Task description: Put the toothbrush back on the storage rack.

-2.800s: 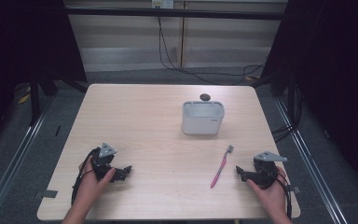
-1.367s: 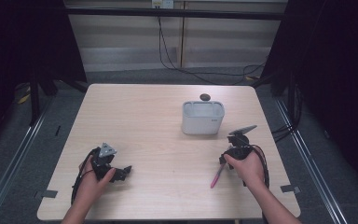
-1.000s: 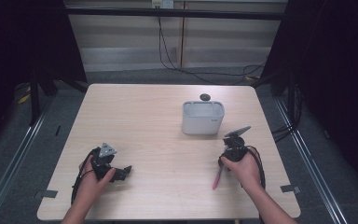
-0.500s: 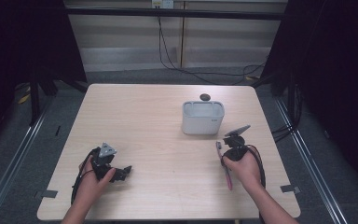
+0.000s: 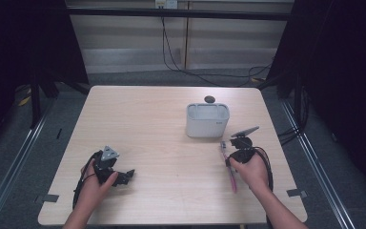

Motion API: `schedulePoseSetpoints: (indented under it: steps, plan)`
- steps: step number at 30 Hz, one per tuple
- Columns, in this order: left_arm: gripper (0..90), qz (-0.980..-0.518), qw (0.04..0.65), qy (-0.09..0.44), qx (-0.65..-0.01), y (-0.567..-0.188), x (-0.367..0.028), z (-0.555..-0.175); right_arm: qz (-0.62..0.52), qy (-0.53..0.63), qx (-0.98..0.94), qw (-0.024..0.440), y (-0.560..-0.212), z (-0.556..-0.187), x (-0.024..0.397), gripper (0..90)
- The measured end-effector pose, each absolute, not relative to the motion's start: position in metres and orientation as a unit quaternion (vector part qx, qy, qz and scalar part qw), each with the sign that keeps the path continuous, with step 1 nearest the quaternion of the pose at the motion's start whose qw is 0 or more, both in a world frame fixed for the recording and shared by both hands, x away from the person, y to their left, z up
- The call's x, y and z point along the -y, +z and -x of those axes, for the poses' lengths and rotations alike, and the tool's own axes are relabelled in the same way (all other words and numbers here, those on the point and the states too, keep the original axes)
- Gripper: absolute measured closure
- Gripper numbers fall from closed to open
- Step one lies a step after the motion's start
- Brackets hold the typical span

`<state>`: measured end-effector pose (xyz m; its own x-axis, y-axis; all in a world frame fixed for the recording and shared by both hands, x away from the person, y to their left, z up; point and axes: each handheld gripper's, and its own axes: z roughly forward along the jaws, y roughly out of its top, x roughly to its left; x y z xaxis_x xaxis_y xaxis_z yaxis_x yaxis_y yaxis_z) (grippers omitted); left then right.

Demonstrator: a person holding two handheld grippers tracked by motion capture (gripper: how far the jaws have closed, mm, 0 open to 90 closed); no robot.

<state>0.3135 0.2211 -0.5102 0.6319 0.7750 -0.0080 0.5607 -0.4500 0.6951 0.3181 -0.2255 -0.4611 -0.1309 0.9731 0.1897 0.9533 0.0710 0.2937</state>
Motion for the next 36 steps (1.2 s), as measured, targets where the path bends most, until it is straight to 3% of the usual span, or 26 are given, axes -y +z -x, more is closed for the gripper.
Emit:
schedulePoseSetpoints:
  steps: [22, 36]
  plan:
    - [0.0, -0.837, 0.34, 0.157, -0.399, -0.51, -0.221, -0.313, -0.636, 0.302, -0.709, 0.032, -0.432, -0.311, 0.236, 81.8]
    - [0.0, -0.837, 0.34, 0.158, -0.399, -0.51, -0.221, -0.314, -0.599, 0.375, -0.702, 0.088, -0.42, -0.309, 0.239, 81.7]
